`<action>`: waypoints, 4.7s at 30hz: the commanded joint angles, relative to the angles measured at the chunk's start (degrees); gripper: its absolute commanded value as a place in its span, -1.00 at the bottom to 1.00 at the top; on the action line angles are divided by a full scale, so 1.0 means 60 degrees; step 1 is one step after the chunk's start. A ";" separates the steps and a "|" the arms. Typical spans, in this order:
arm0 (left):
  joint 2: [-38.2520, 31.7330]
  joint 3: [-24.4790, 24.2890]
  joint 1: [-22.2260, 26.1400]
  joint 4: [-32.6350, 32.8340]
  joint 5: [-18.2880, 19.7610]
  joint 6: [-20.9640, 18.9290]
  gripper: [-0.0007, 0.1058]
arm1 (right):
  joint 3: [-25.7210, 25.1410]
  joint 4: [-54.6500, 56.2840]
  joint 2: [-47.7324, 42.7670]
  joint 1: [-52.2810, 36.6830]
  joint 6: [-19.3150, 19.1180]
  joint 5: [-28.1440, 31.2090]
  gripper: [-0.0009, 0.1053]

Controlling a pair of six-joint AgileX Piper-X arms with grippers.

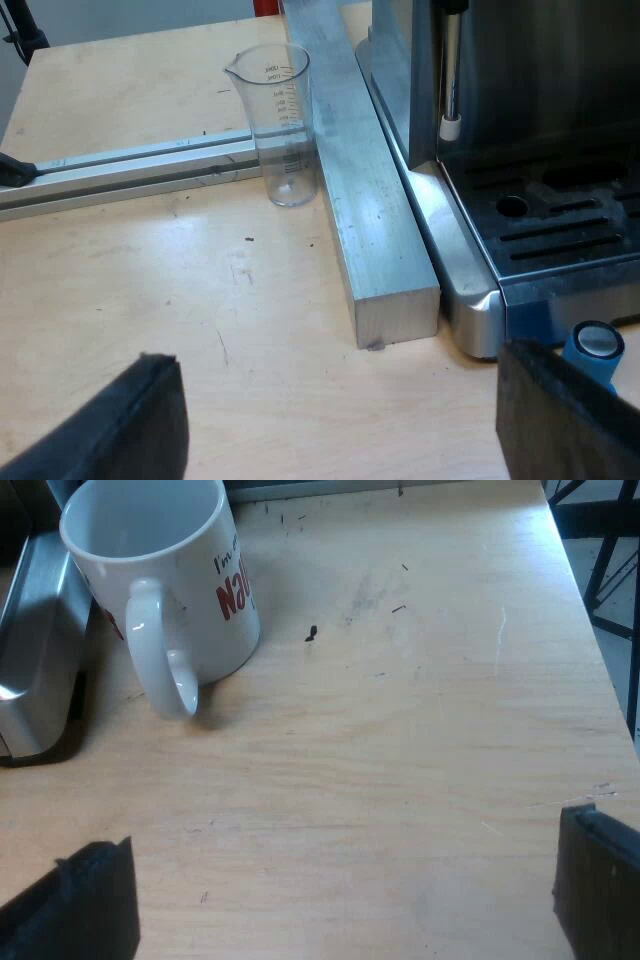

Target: Put the handle in the coffee machine

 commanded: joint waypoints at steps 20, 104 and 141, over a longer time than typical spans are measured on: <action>-0.1024 -0.0322 -0.1108 -0.0082 -0.0107 -0.0131 0.26 | -0.1424 0.0358 0.0678 -0.0033 -0.0035 -0.0168 0.61; 0.3938 -0.2324 -0.8459 -0.0115 0.2259 -0.0108 0.26 | -0.5267 0.1936 1.0293 0.8754 0.2679 -0.0248 -0.98; 0.3938 -0.2324 -0.8459 -0.0115 0.2259 -0.0108 0.26 | -0.3208 -0.0347 1.2074 0.8754 0.2679 -0.0248 -0.98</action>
